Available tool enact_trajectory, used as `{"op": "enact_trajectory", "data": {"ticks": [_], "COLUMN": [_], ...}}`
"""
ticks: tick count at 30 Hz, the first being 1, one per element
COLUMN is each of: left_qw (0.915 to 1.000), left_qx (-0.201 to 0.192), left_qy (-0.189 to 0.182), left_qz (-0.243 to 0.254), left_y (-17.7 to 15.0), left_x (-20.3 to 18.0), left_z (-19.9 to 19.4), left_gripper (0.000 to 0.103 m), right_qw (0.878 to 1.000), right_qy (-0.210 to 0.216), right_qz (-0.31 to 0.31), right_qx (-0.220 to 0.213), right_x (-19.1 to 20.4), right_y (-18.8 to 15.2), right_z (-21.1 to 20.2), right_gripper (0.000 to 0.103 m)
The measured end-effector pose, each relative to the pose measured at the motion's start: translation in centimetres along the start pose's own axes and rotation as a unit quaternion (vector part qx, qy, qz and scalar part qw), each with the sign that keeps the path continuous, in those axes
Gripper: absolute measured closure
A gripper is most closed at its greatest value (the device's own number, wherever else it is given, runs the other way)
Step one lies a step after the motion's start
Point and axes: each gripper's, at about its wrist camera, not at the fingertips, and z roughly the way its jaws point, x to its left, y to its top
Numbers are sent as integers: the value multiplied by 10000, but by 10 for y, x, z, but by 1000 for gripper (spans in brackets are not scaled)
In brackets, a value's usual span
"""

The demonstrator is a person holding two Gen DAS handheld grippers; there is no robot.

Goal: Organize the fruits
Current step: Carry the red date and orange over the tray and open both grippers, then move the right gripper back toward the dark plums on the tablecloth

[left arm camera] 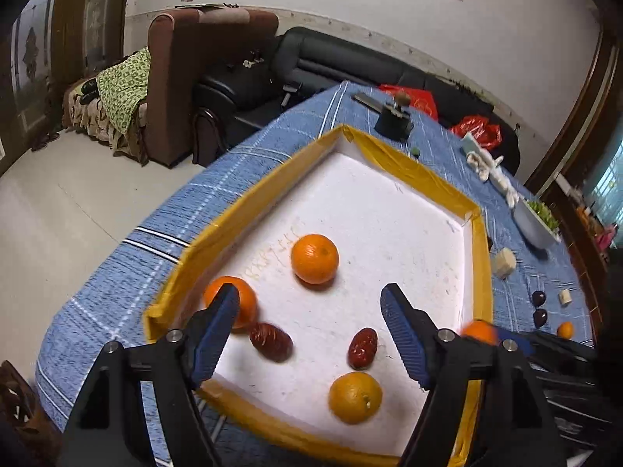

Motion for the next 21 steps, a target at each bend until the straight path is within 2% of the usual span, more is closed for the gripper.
{"op": "enact_trajectory", "data": {"ticks": [4,6,7,8,10,14,18,21], "left_qw": [9996,9992,9987,9982,9972,9961,9965,9967], "left_qx": [-92,-154,-181,-202,-234,-294,-333,-299], "left_qy": [-187,-252,-329,-387,-470,-565,-519,-515], "left_qz": [-164,-270,-347,-403,-525,-611,-568,-553], "left_y": [-3,-6,-7,-8,-11,-17,-21,-24], "left_x": [10,15,18,19,23,26,31,32], "left_z": [-13,-20,-23,-25,-28,-34,-41,-39], "left_gripper": [28,28,28,28,28,28,26,25], "right_qw": [9998,9999,9998,9994,9977,9940,9923,9913], "right_qy": [-63,-77,-132,-213,-447,-871,-1059,-1186], "right_qz": [51,92,131,181,296,481,494,518], "right_qx": [174,24,-99,-225,-402,-455,-419,-234], "right_x": [3,-1,-5,-9,-23,-44,-60,-76], "right_y": [5,8,10,13,19,24,6,-10], "right_z": [14,6,-2,-9,-22,-31,-43,-41], "right_gripper": [62,49,39,36,36,36,36,36]}}
